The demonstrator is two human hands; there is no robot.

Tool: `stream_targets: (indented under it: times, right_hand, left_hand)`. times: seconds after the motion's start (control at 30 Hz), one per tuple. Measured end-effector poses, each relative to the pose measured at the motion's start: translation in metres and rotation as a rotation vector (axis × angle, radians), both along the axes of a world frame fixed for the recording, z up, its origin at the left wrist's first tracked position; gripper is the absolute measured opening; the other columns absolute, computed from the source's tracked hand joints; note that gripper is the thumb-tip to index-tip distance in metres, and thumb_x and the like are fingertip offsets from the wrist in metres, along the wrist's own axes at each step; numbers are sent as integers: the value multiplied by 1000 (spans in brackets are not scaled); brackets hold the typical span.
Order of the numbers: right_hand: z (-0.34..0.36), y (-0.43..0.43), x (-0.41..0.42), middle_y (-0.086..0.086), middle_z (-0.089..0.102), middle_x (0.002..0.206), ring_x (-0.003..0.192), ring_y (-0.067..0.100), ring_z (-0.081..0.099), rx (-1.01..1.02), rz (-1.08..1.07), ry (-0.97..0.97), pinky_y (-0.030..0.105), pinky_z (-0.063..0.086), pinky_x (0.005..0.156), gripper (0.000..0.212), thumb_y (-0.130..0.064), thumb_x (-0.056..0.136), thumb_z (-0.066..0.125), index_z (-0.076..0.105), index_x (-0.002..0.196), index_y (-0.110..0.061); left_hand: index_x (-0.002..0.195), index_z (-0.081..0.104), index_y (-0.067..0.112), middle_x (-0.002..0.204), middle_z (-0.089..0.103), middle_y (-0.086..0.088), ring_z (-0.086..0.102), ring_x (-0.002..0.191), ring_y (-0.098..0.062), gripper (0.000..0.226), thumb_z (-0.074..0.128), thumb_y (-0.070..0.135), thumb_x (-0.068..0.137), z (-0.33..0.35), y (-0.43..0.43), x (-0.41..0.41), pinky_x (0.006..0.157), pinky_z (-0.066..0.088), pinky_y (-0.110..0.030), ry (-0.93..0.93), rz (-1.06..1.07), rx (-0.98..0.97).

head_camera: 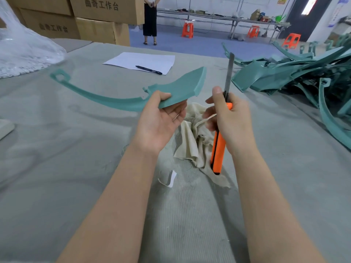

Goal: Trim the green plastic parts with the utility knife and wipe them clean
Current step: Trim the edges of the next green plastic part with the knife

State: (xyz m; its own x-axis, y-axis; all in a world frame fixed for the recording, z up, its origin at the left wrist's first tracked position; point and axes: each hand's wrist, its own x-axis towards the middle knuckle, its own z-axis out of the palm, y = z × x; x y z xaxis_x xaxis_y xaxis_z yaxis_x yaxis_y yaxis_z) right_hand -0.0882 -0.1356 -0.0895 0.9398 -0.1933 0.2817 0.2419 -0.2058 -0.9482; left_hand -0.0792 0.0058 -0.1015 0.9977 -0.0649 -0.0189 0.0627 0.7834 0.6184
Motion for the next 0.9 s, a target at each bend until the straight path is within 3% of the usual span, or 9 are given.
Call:
stream_targets:
  times: [0.1, 0.23, 0.33, 0.4, 0.5, 0.6, 0.67, 0.77, 0.9]
  right_hand:
    - [-3, 8, -2, -5, 49, 57, 56, 15, 45, -190, -12, -129, 34, 40, 58, 56, -62, 90, 40, 57, 77, -10]
    - [-7, 21, -11, -5, 44, 51, 51, 8, 41, -333, 1, -294, 27, 33, 53, 48, -52, 93, 37, 51, 68, -14]
    - [-10, 30, -12, -22, 47, 49, 48, 4, 40, -436, 27, -327, 20, 26, 51, 40, -47, 94, 41, 32, 59, -30]
    - [-12, 31, -11, -29, 47, 49, 48, 4, 40, -469, 15, -341, 19, 25, 51, 40, -47, 94, 41, 30, 59, -32]
    - [-13, 27, -8, -15, 44, 46, 47, 8, 38, -412, -22, -352, 25, 28, 51, 40, -48, 93, 41, 35, 58, -28]
    - [-13, 20, -3, 7, 54, 57, 54, 18, 44, -348, -92, -362, 35, 35, 55, 50, -49, 94, 38, 52, 67, -8]
    - [-12, 13, 0, 17, 57, 65, 60, 22, 48, -324, -144, -342, 37, 39, 61, 57, -51, 94, 36, 53, 71, -1]
    - [-12, 3, 4, 17, 55, 65, 65, 28, 48, -283, -201, -311, 42, 39, 65, 59, -50, 96, 37, 53, 72, 1]
    - [-11, -9, 12, 16, 59, 69, 68, 29, 51, -291, -269, -265, 39, 38, 66, 59, -47, 101, 36, 55, 74, 3]
  left_hand:
    - [87, 61, 5, 65, 65, -2, 63, 58, -13, 15, 48, 13, 89, 0, 1, 0, 60, 52, -24, 22, -14, -92]
    - [74, 70, 6, 65, 67, 4, 60, 55, -8, 27, 49, 14, 90, -1, 2, 1, 61, 53, -22, 22, -43, -225]
    - [57, 71, 12, 55, 63, 7, 58, 69, -7, 27, 54, 17, 78, -1, 3, 0, 98, 47, -25, 14, -71, -236]
    - [52, 71, 12, 53, 61, 8, 55, 74, -7, 24, 56, 19, 70, 0, 3, -2, 109, 35, -28, 15, -81, -245]
    - [68, 70, 7, 54, 62, 6, 56, 67, -6, 18, 55, 17, 69, 1, 2, -4, 87, 48, -23, -17, -128, -272]
    - [93, 58, 2, 51, 58, 7, 56, 49, -8, 29, 58, 14, 67, 1, -1, -5, 58, 50, -21, -43, -169, -281]
    - [94, 59, 0, 47, 51, 7, 53, 47, -9, 30, 59, 12, 67, 1, -1, -6, 57, 49, -21, -45, -190, -254]
    - [94, 53, 7, 46, 49, 6, 53, 46, -10, 28, 59, 13, 67, 0, 0, -7, 55, 50, -23, -53, -224, -222]
    - [76, 63, 1, 53, 51, 4, 52, 46, -11, 16, 60, 12, 66, 0, 0, -7, 54, 50, -24, -17, -211, -177]
